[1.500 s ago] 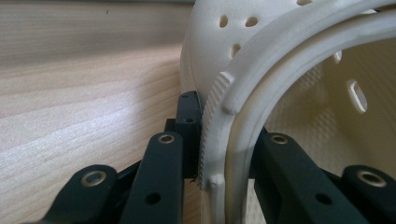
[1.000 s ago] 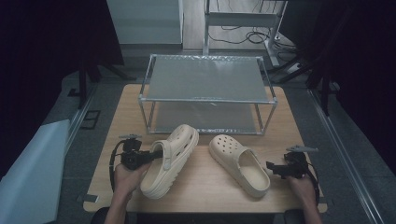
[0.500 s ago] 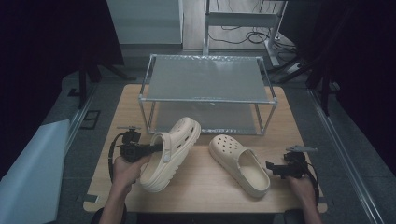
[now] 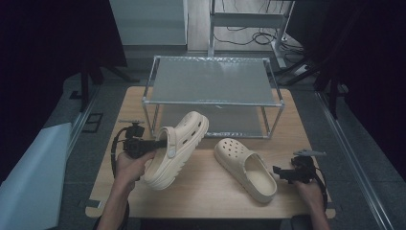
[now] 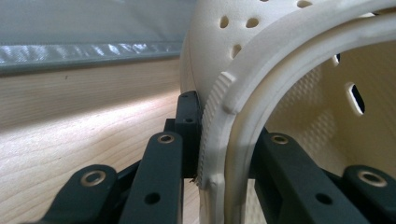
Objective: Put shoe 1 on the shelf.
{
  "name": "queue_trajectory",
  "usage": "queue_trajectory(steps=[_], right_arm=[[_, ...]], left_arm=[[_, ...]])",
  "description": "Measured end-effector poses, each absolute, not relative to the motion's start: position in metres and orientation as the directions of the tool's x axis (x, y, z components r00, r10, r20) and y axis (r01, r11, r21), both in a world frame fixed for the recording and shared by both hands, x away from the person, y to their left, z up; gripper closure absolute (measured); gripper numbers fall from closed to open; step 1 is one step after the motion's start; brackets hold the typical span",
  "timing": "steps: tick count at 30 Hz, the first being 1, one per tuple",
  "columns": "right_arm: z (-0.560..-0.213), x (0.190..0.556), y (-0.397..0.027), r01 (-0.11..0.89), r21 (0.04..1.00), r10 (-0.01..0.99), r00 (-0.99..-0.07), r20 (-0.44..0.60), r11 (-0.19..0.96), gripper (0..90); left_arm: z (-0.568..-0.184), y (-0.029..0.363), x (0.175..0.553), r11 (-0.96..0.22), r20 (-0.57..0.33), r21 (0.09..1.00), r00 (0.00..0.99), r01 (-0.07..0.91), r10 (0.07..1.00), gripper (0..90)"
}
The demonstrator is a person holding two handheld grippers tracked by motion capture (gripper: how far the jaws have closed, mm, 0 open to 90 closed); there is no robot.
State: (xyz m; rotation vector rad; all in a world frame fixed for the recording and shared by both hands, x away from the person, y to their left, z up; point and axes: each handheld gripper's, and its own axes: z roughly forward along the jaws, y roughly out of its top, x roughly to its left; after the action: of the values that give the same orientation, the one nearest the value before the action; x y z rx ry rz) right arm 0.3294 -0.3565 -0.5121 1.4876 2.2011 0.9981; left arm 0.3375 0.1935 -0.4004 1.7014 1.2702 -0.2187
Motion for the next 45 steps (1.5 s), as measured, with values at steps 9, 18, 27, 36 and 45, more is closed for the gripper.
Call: queue_trajectory(steps=[9,18,27,36,45], right_arm=[[-0.510,0.329,-0.358,0.682,0.700,0.905,-0.407,0.126,0.210,5.7],[-0.510,0.329,-0.358,0.683,0.701,0.910,-0.397,0.120,0.205,4.0],[-0.511,0.329,-0.359,0.681,0.704,0.911,-0.395,0.118,0.204,3.8],[-0.511,0.329,-0.360,0.689,0.695,0.910,-0.395,0.126,0.203,3.9],[-0.511,0.330,-0.360,0.691,0.694,0.910,-0.394,0.127,0.203,3.8]], left_arm=[[-0.379,0.191,0.342,0.020,-0.641,0.586,0.449,0.810,0.622,75.9],[-0.363,0.189,0.351,0.047,-0.653,0.586,0.437,0.809,0.618,75.8],[-0.348,0.184,0.363,0.082,-0.662,0.593,0.427,0.801,0.616,75.5],[-0.338,0.179,0.380,0.124,-0.679,0.589,0.406,0.799,0.611,75.4],[-0.326,0.175,0.400,0.175,-0.697,0.587,0.383,0.791,0.606,75.5]])
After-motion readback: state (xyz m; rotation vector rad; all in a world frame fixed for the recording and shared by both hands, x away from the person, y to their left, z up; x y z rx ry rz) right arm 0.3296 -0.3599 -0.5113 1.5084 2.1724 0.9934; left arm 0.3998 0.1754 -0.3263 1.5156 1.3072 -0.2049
